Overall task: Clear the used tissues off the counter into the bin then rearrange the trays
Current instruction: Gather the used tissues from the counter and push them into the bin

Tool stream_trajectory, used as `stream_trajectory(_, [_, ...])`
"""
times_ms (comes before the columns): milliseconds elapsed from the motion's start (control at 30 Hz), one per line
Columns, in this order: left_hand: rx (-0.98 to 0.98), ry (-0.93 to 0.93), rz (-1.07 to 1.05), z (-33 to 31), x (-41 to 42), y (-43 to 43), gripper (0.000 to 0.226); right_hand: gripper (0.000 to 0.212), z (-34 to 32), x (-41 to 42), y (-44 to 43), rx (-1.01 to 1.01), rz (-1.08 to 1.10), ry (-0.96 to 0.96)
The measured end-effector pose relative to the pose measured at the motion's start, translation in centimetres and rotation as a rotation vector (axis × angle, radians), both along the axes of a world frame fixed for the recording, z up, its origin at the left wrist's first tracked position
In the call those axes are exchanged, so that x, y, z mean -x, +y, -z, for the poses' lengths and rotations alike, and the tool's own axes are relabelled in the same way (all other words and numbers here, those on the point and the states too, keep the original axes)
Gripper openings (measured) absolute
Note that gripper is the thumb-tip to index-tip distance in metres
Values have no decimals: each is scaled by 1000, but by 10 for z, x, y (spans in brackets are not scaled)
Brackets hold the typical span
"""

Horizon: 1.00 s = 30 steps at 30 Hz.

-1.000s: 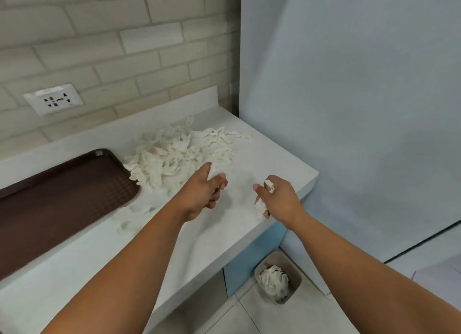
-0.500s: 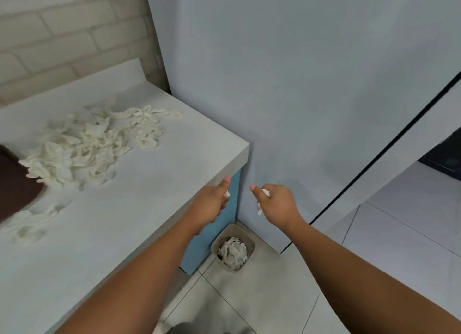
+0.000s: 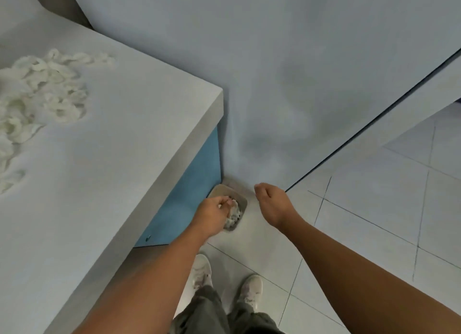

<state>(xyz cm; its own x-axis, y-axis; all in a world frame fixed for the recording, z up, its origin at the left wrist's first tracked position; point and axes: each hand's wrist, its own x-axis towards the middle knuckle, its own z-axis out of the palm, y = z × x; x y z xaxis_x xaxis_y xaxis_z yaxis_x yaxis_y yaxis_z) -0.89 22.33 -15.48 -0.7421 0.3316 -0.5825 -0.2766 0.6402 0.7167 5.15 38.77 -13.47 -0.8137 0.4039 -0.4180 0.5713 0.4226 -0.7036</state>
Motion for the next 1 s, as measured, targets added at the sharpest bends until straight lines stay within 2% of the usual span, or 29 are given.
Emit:
stream_trajectory(67, [79,-74,-47,30,4,3,45,33,33,-1,2,-34,-23,-83])
stream_trajectory(133, [158,-133,-80,66,7,4,66,34,67,-4,3,-66,-62,-138])
stream_trajectory(233, [270,-144,48,124,10,4,87,44,117,-6,6,-143,-146,-203])
stream_trajectory(367, [412,-146,171,198,17,12,81,51,190,-2,9,-207,-168,-254])
stream_trajectory(533, [400,-120,132,277,23,19,80,52,264,-1,15,-251,-166,-346])
stream_trajectory(600, [356,-171,51,307,29,24,82,53,287,-5,16,-226,-138,-358])
stream_trajectory(667, [301,-342,-88,337,35,29,81,52,307,-10,17,-138,-60,-357])
stream_trajectory(733, [227,-523,-205,359,40,33,63,43,325,-17,18,30,91,-334])
stream_trajectory(767, [210,-557,-229,366,44,35,49,39,333,-20,18,86,145,-330])
stream_trajectory(867, [198,-505,-241,385,56,43,26,45,352,-24,20,124,164,-343])
stream_trajectory(900, [179,-498,-236,391,59,45,29,45,358,-24,20,132,160,-344])
stream_trajectory(1000, [147,-484,-226,405,66,48,57,39,377,-18,22,217,177,-327])
